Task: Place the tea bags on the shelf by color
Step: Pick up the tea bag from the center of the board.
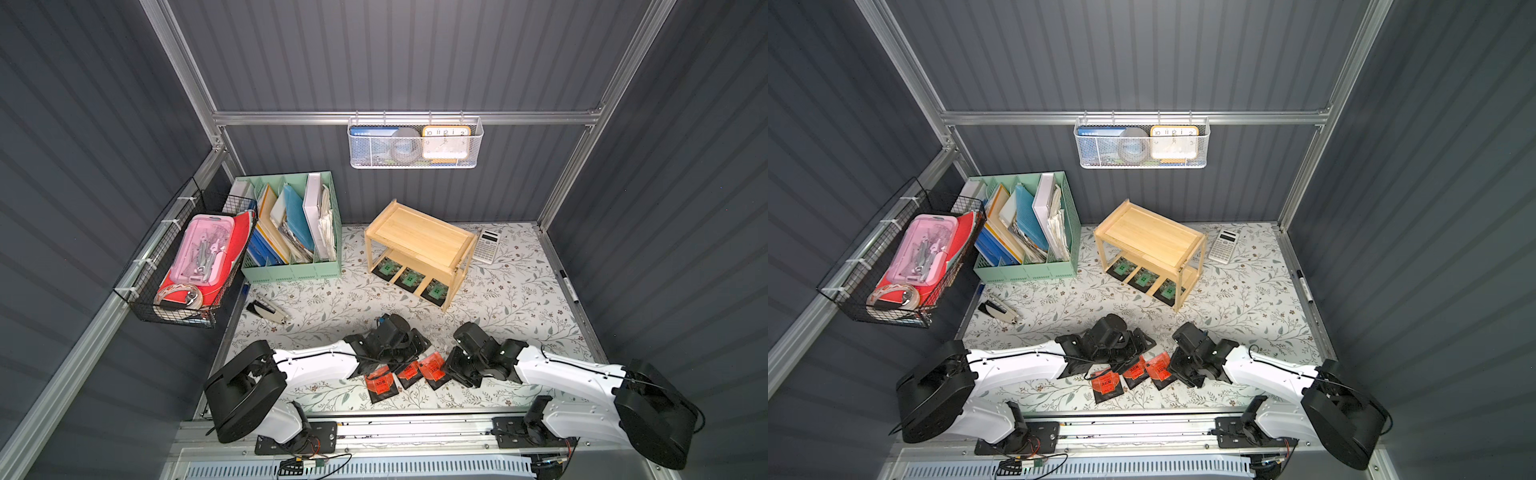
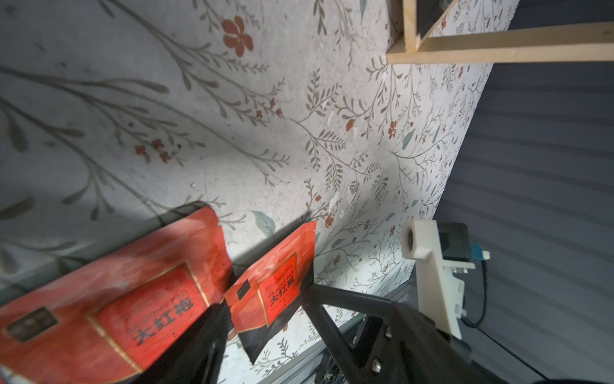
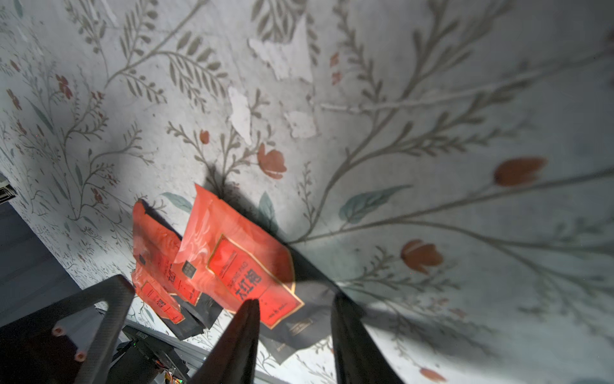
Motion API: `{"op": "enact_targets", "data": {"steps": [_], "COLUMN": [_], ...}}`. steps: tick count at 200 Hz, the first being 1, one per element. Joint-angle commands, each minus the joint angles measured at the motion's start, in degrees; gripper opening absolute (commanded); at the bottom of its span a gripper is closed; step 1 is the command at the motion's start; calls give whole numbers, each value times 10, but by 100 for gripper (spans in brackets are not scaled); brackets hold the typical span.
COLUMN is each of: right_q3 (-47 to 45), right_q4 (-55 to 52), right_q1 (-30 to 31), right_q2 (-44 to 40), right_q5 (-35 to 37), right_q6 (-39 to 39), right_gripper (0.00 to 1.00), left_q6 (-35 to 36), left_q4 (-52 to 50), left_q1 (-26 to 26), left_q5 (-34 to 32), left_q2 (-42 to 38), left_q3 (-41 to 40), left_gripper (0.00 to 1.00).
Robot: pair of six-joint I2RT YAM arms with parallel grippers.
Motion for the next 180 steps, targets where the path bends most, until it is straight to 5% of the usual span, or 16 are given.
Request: {"op": "enact_targets", "data": {"steps": [1, 180], "right_q3": [-19, -52], "right_q4": [-26, -42], "right_q1": [8, 11], "right_q2": [13, -50], "right_q5": [11, 23], "right_q6": [23, 53], "right_gripper": [41, 41], "left_q6": [-12, -67], "left_q4": [17, 71], "left_q1": [-8, -50], "left_q5": [12, 3], "left_q2": [18, 104], "left_q3": [-6, 4], "left_gripper": [79, 59]}}
